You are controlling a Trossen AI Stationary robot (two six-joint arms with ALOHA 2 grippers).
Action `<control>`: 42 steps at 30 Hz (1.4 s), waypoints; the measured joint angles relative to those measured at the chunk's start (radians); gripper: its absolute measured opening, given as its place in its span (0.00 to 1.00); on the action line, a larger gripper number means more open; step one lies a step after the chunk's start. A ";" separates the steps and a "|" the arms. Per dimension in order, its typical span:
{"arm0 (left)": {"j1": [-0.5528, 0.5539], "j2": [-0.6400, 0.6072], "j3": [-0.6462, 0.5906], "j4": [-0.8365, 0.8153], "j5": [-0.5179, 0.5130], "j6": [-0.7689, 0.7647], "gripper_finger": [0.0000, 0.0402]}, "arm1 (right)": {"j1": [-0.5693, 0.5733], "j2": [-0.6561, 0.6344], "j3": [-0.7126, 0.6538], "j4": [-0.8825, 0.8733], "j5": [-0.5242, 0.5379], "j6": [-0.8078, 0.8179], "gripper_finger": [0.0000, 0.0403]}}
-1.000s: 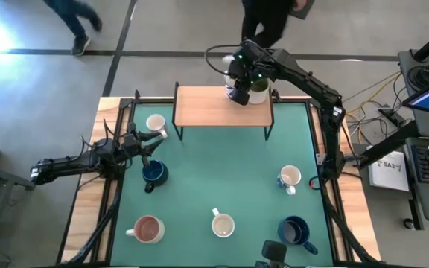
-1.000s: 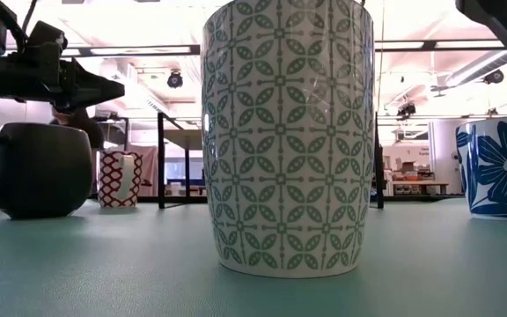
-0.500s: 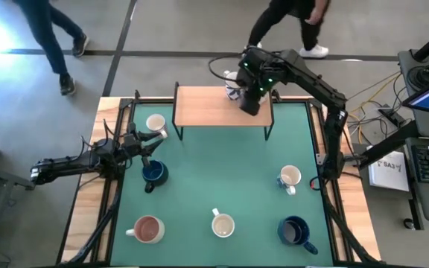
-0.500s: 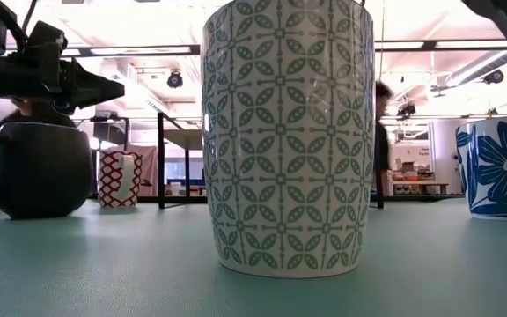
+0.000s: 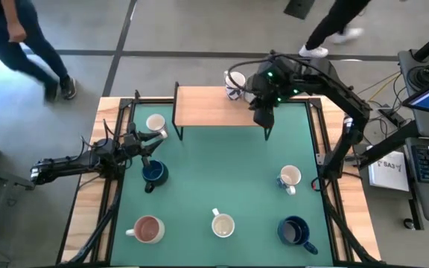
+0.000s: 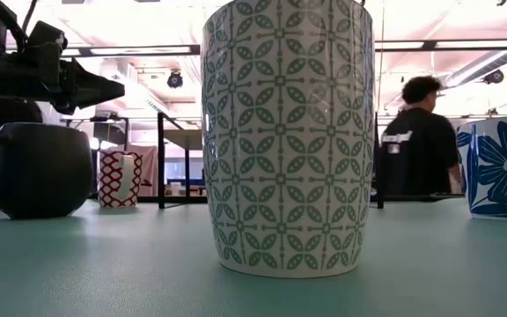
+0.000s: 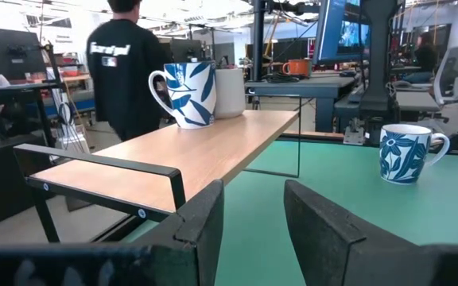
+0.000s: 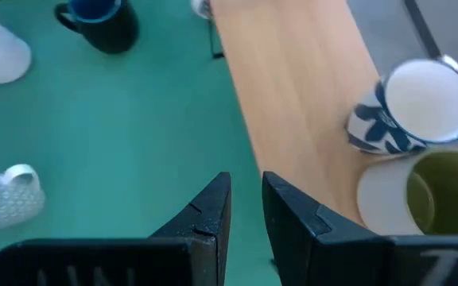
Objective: Place coffee mugs
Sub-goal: Put the dark blue mug on the shelf
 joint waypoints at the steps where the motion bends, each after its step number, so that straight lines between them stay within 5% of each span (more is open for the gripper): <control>1: 0.000 0.000 0.000 0.000 0.000 0.000 0.29 | 0.014 -0.005 0.000 0.000 0.012 0.001 0.16; 12: 0.000 0.000 0.000 0.016 0.000 0.002 0.29 | 0.059 -0.058 -0.088 -0.007 0.074 0.050 0.16; 20: 0.000 0.000 0.000 0.167 0.003 -0.028 0.29 | 0.068 -0.209 -0.439 0.135 0.253 0.181 0.16; 29: 0.000 0.002 0.000 0.386 0.006 -0.075 0.29 | 0.072 -0.455 -0.823 0.432 0.248 0.236 0.16; 34: 0.000 0.027 0.000 0.360 0.025 -0.188 0.29 | 0.092 -0.581 -0.974 0.508 0.247 0.242 0.16; 42: 0.001 0.177 0.050 0.230 -0.128 -0.184 0.29 | 0.126 -0.733 -1.139 0.587 0.248 0.310 0.16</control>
